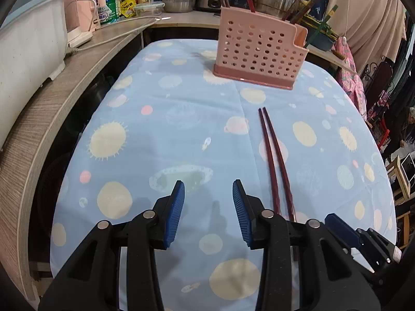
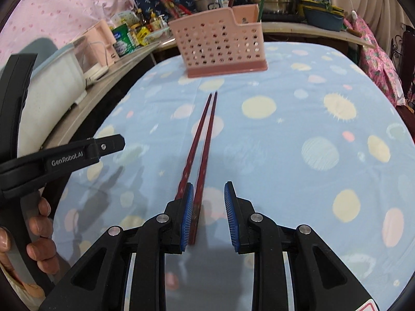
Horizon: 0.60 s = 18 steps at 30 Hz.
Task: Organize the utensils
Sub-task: 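Move both open tools back down to the last two dark red chopsticks, then close the right tool on a dark red chopstick while the left tool closes on the last one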
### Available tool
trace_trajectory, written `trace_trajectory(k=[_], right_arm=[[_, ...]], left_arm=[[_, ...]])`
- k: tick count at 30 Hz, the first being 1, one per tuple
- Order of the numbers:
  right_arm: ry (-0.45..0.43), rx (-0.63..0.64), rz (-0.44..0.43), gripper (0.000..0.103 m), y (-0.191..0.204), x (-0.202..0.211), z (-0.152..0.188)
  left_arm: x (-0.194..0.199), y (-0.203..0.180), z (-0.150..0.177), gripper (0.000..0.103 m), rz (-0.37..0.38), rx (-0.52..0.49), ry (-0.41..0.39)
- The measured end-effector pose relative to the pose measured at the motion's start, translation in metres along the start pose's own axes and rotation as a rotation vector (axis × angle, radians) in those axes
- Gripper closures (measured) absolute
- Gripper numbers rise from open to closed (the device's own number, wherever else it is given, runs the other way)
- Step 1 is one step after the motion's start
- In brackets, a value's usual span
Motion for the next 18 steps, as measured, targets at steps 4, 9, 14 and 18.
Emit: trace_trajectory(k=[4, 9, 14, 18], right_arm=[[0.026, 0.015, 0.001, 0.078, 0.005, -0.004, 0.015], [0.043, 0.031, 0.003, 0.078, 0.010, -0.008, 0.022], [0.050, 0.050, 0.023, 0.082, 0.009, -0.012, 0.025], [0.041, 0.074, 0.053, 0.092, 0.006, -0.012, 0.025]], left_arm=[[-0.002, 0.000, 0.011, 0.066, 0.001, -0.001, 0.023], [-0.005, 0.000, 0.020, 0.066, 0.003, -0.001, 0.044], [-0.005, 0.000, 0.024, 0.066, 0.005, -0.004, 0.053], [-0.006, -0.002, 0.027, 0.066, 0.008, -0.009, 0.061]])
Point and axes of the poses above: each gripper's, at about its wrist camera, not at the fingertips, and x roughly against the way its jaws point, y to its left, z to its underside, the point moved 9 cm from there along -x, roughly the way its jaws point, and after that the axes turned 8 degrees about -y, right-handed, at the moved point
